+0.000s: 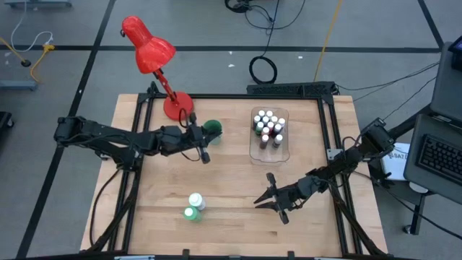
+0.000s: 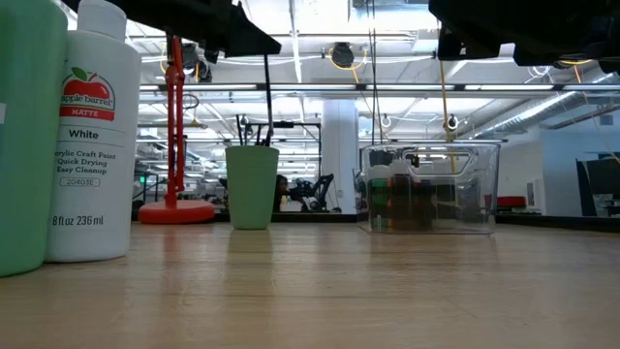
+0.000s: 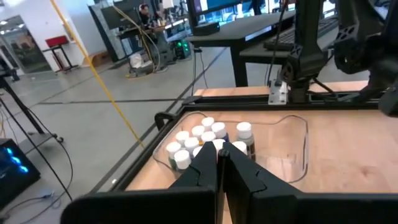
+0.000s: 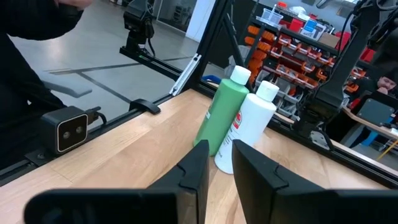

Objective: Pick & Place Paint Supplies
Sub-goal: Put the black paint brush into the cup, then put the green paint bottle into the transparent bin

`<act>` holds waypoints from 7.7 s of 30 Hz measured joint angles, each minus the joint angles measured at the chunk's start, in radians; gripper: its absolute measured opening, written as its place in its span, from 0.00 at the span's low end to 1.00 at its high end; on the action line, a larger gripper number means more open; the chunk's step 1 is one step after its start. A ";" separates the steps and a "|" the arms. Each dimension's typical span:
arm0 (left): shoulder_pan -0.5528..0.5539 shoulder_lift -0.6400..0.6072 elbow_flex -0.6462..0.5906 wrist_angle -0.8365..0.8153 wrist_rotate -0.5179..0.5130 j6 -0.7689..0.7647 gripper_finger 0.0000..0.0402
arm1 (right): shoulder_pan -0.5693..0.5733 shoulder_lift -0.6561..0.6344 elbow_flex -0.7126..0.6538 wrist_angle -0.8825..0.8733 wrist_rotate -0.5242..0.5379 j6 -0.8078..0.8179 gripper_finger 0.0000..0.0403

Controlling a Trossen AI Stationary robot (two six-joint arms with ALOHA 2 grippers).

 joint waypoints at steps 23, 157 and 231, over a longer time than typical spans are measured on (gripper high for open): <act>-0.033 -0.119 0.002 -0.006 -0.202 0.063 0.00 | 0.000 0.000 0.000 -0.003 0.002 0.000 0.16; -0.423 -0.732 -0.645 0.082 0.085 -0.236 0.03 | -0.020 0.000 0.000 -0.034 0.001 0.077 0.16; -0.639 -0.337 -0.331 0.021 0.028 -0.145 0.02 | -0.099 0.000 0.000 -0.094 0.002 0.080 0.16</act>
